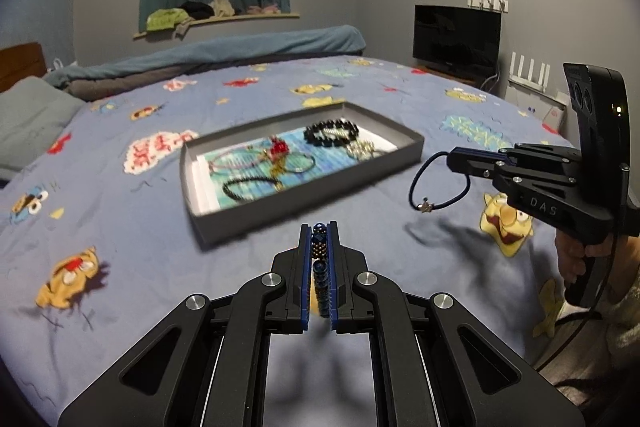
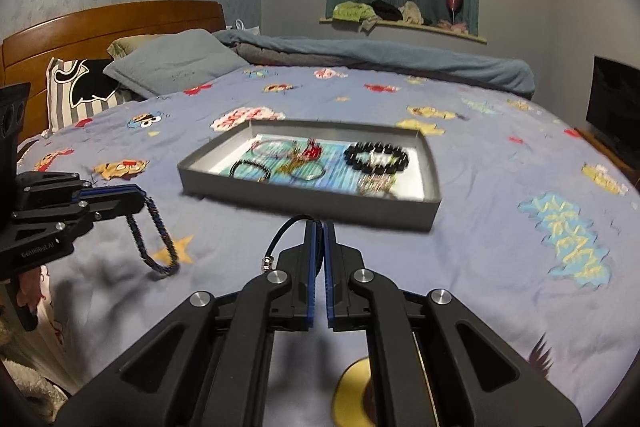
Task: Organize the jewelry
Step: 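Carry the blue bracelet and black hair tie over the gray tray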
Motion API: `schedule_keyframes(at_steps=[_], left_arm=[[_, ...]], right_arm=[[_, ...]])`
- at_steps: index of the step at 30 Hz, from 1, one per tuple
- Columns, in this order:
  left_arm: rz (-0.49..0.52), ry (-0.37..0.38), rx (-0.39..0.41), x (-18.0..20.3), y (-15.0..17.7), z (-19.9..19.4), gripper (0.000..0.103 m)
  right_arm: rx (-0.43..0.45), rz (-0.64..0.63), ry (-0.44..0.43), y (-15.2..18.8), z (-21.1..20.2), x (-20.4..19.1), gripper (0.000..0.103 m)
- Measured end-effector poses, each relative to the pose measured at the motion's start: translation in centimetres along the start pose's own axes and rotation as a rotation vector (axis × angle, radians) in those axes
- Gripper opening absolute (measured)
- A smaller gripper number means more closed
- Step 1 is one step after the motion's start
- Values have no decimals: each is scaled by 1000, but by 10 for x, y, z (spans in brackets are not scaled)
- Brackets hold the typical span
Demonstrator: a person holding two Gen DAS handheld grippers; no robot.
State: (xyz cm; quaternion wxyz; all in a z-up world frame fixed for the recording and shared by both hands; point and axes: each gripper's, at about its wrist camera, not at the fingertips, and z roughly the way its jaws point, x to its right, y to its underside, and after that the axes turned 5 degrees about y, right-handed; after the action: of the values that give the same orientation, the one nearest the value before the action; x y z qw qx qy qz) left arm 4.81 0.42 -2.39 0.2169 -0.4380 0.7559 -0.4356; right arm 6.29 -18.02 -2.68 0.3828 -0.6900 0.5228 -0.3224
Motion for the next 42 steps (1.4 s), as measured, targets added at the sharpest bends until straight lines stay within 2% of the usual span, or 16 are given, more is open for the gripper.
schedule_keyframes(at_steps=[8, 14, 20, 30, 37, 42], left_arm=[[5, -42, 51, -26, -37, -2, 8], [5, -80, 65, -49, -67, 16, 8], [-19, -72, 37, -61, -80, 50, 8], [-57, 23, 10, -61, -85, 94, 8], [-145, 6, -61, -84, -66, 110, 8], [-202, -11, -101, -100, -55, 117, 8]], right_arm=[[70, -33, 57, -40, 6, 15, 3], [64, -17, 67, -61, 31, 23, 3], [-8, -6, 49, -64, 74, 15, 3], [-158, -86, 12, -57, 127, -3, 3], [-242, -105, 5, -50, 146, -6, 3], [-247, -106, 0, -50, 146, -7, 3]])
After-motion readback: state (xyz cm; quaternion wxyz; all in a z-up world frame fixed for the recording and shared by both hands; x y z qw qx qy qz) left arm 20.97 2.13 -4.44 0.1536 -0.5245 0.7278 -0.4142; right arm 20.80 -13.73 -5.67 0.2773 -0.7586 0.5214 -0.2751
